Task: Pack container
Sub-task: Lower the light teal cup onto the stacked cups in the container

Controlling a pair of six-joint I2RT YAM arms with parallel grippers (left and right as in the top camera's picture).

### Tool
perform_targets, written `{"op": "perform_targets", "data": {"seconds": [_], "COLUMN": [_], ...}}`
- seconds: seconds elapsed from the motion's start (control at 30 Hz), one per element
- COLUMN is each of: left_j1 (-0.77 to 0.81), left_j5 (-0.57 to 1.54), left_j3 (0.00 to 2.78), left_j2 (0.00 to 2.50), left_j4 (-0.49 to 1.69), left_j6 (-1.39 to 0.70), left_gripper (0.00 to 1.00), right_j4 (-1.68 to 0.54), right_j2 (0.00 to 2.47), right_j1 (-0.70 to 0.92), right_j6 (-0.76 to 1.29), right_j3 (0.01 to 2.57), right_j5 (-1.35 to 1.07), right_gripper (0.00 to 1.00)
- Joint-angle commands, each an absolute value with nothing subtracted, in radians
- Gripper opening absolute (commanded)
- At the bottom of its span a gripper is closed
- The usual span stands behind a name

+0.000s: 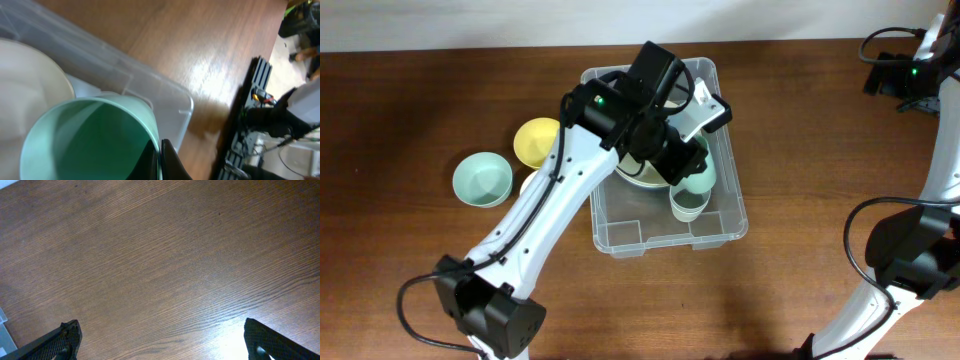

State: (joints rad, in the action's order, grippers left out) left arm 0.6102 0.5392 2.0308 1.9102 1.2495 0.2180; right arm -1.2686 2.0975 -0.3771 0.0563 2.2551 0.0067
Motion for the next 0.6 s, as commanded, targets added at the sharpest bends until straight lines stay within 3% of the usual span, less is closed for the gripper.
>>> {"op": "perform_targets", "data": {"seconds": [0.0, 0.4, 0.5, 0.57], "left_j1": [0.614, 0.614, 0.614, 0.613], "left_j5": [0.558, 0.555, 0.553, 0.549], "left_j3": [2.030, 2.030, 2.030, 2.030], "left_j2": [1.930, 2.029, 2.035, 2.035], "left_j4": [1.276, 1.276, 1.275, 1.271], "left_j6": [0.234, 0.234, 0.234, 0.234], "left_gripper": [0.01, 0.01, 0.18, 0.21], "right_j4": [-1.269, -1.269, -1.269, -1.269], "right_j2": [2.083, 2.083, 2.083, 2.083], "right_j1": [-0.377, -0.377, -0.377, -0.377], "right_j6": [0.064, 0.064, 0.064, 0.064], "right_j3": [2.270, 2.270, 2.270, 2.270], "right_j5": [0.004, 0.004, 0.004, 0.004], "right_gripper": [0.99, 0.99, 0.99, 0.99]}}
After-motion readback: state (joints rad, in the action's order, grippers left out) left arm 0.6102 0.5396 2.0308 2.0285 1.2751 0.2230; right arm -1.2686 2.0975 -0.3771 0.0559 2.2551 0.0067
